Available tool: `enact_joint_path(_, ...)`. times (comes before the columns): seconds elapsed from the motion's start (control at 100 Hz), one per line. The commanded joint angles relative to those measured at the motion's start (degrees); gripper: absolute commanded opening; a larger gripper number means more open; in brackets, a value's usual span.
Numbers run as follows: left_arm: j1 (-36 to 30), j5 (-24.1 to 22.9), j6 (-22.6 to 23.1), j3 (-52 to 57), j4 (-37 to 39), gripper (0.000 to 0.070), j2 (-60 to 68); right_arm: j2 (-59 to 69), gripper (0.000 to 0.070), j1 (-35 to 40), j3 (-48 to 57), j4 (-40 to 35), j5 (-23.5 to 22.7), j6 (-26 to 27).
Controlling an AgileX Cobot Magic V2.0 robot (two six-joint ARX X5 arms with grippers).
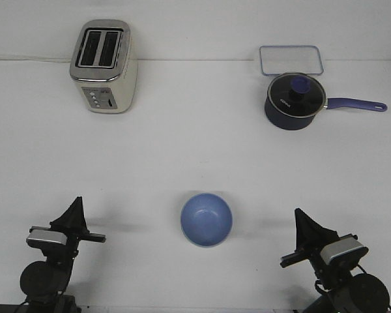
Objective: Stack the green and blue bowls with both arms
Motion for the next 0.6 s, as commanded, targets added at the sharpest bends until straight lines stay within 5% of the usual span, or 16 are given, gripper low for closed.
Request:
enact_joint_path(0.0,0.0,0.0,-0.3,-1.1,0.8,0.0015,-0.1,0.0,0.0000,0.3,0.1,0.5,0.0,-0.3)
enact_joint_path(0.44,0.0,0.0,-0.3,-1.1,0.7,0.0015,-0.1,0.0,0.0000,0.3,0.1,0.6,0.0,-0.7)
enact_joint_path(0.59,0.0,0.0,-0.3,-1.1,0.7,0.0015,-0.1,0.1,0.0000,-4.4,-0.3,0.6,-0.9,-8.5)
